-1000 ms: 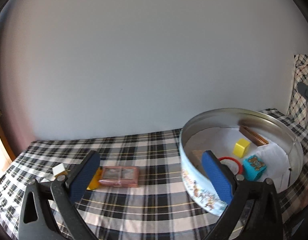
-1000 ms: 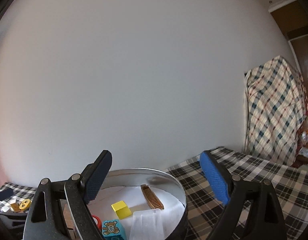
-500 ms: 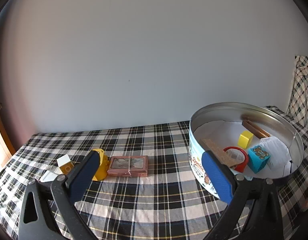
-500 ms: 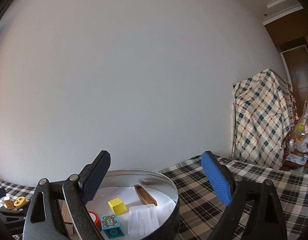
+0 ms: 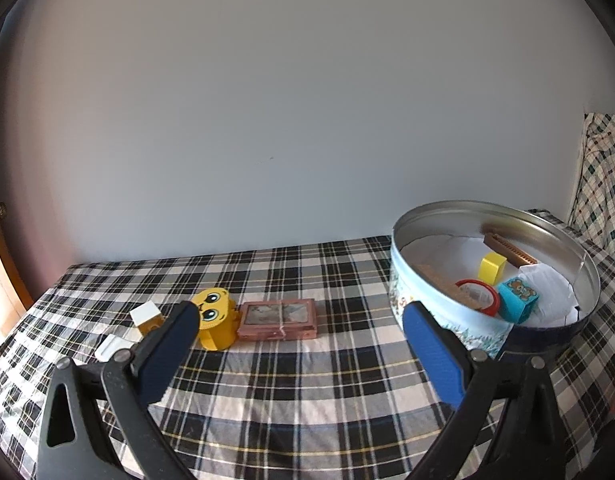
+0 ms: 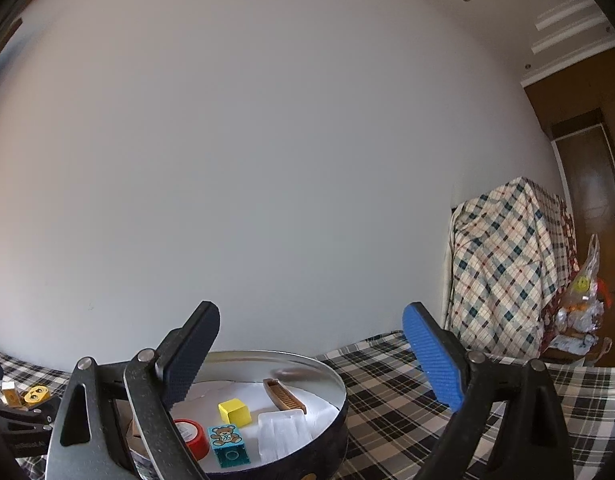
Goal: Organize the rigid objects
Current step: 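Lift both open tools away from the tin, then move the left tool to the white plastic block while the right tool approaches the pink picture frame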
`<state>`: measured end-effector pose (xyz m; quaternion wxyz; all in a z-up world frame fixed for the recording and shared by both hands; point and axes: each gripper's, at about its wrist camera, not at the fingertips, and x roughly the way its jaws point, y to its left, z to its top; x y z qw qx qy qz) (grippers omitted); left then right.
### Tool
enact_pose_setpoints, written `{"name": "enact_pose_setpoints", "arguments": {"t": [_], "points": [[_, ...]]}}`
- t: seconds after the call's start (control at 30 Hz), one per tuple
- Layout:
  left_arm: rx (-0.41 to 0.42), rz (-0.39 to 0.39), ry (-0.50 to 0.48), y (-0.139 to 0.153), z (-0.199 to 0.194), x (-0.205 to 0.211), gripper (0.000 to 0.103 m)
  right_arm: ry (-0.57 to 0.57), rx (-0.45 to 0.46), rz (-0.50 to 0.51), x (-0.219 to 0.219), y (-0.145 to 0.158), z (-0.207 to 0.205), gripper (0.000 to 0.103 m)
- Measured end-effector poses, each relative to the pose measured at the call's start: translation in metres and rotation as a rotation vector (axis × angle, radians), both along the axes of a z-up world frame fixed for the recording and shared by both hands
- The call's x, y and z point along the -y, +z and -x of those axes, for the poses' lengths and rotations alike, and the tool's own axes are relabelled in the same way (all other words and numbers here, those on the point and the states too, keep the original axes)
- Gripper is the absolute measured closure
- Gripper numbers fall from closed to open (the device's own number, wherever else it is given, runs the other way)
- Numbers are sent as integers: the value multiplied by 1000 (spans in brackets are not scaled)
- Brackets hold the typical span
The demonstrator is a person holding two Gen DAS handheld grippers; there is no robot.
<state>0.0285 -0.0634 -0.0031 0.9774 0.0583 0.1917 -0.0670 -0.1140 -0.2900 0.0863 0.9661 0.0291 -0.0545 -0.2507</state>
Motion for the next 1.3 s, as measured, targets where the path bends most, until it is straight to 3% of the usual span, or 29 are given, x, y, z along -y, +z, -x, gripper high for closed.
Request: {"name": "enact_pose_setpoints", "arguments": {"t": [0.3, 0.73, 1.07, 1.3], "points": [[-6, -1, 26, -2, -5, -23, 0, 26, -18, 0, -26, 2, -3, 8], [-29, -14, 53, -6, -20, -65, 0, 200, -100, -42, -86, 0, -31, 8], [-132, -9, 118, -15, -47, -130, 0, 300, -211, -110, -118, -6, -60, 8], [-305, 57, 149, -33, -79, -175, 0, 392, -350, -127, -145, -15, -91, 8]]}}
